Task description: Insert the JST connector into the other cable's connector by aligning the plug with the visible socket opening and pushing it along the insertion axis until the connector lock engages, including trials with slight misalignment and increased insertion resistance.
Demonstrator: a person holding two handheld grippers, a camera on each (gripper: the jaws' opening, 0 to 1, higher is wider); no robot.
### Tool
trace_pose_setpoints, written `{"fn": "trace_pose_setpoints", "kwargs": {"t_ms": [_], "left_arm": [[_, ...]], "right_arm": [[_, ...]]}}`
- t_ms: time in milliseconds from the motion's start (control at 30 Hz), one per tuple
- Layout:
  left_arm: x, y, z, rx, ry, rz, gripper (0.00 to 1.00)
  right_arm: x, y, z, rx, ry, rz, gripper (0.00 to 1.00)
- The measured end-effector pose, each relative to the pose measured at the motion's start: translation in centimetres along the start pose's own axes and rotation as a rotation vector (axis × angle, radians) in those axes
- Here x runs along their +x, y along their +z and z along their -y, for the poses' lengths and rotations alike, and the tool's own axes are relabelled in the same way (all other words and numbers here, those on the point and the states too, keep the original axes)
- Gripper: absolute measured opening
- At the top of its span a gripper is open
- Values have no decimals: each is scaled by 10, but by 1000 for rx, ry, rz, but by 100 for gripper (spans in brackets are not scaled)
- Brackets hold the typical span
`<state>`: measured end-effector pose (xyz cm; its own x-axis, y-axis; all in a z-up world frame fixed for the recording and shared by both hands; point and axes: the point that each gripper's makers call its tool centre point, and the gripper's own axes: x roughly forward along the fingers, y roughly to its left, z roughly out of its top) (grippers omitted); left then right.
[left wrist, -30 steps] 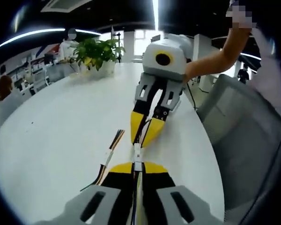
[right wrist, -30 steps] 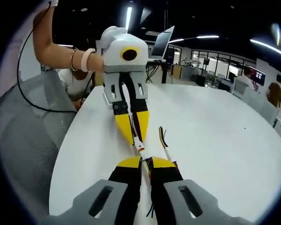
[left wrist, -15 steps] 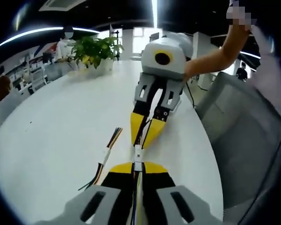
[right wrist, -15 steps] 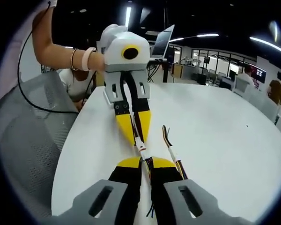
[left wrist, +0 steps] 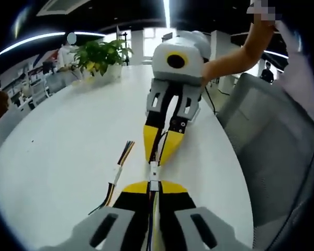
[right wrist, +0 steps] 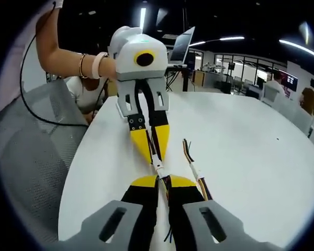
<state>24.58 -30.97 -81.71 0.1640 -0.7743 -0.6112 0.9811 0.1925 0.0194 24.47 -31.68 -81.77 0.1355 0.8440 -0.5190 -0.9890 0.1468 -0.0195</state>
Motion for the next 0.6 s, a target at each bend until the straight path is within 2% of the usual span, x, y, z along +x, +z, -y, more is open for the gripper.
{"fn": "trace_pose_setpoints", "kwargs": {"t_ms": [100, 133, 167, 200, 267, 467, 600], "left_arm": [[0, 0, -1, 5, 1, 2, 0], [1, 4, 0, 0, -3, 18, 0], [2, 6, 1, 0, -6, 24, 0], [2, 4, 0, 26, -1, 6, 0], [3, 2, 0, 21, -2, -2, 0], [3, 2, 2, 47, -21, -9, 0], [4, 3, 0, 50, -6, -17, 0]], "right_arm": [[0, 0, 0, 6, 2, 3, 3], [2, 4, -2, 23, 12, 26, 3], [2, 2, -1, 23, 4, 11, 3], [3, 1, -1, 0, 2, 3, 3], [4, 0, -1, 3, 3, -3, 3], [4, -1, -4, -18, 14, 0, 2], [5, 0, -1, -9, 9, 4, 2]]}}
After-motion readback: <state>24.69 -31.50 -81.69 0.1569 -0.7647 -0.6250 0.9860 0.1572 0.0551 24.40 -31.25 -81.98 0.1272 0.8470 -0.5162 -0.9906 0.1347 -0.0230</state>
